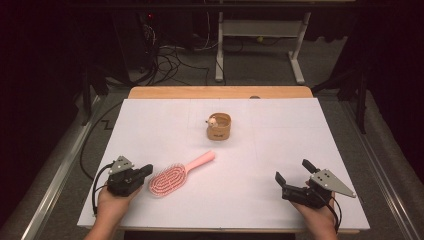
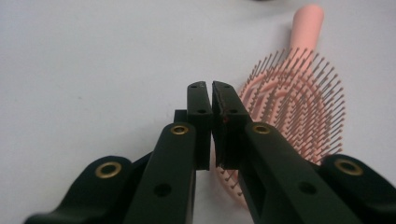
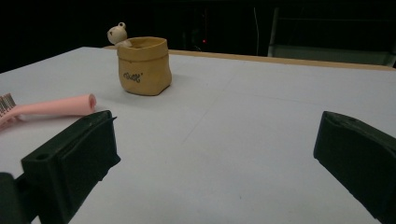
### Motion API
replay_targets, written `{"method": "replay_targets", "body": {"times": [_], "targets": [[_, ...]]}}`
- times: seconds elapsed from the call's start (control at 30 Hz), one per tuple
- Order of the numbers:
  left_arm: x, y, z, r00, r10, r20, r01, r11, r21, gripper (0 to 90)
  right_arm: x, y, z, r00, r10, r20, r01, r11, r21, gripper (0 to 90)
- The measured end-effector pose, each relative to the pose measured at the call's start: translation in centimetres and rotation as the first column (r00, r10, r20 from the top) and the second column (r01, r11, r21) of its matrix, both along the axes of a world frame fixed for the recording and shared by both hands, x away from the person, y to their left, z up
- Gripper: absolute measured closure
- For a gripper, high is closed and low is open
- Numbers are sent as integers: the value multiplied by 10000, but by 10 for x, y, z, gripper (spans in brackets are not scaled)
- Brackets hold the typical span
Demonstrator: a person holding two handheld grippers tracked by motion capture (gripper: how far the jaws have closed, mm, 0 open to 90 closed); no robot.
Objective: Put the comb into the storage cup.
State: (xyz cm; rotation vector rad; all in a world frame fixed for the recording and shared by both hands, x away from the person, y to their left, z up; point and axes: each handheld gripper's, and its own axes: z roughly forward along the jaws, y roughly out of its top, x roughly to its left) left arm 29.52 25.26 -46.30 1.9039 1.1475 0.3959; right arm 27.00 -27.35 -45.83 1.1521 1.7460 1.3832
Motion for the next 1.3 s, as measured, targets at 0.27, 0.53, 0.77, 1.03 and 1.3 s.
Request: {"method": "replay_targets", "body": {"times": [0.27, 0.53, 0.77, 1.03, 1.3], "targets": [[-1, 13, 0, 9990, 75, 442, -36, 9962, -867, 753, 0, 0, 0, 10000, 12, -14, -12, 10000, -12, 1], [-2, 18, -1, 9970, 56, 778, 26, 9944, -1053, 575, 0, 0, 0, 10000, 13, 22, -13, 10000, -17, 1], [-2, 20, -3, 9931, 38, 1172, 91, 9939, -1096, 432, 0, 0, 0, 10000, 11, 14, -11, 10000, -37, 1], [-2, 22, -2, 9907, 106, 1356, 47, 9937, -1117, 320, 0, 0, 0, 10000, -6, 8, 6, 10000, 8, 1], [-1, 20, -2, 9861, -125, 1656, 340, 9913, -1274, 181, 0, 1, 1, 9999, 79, 71, -79, 9999, -90, 1]]}}
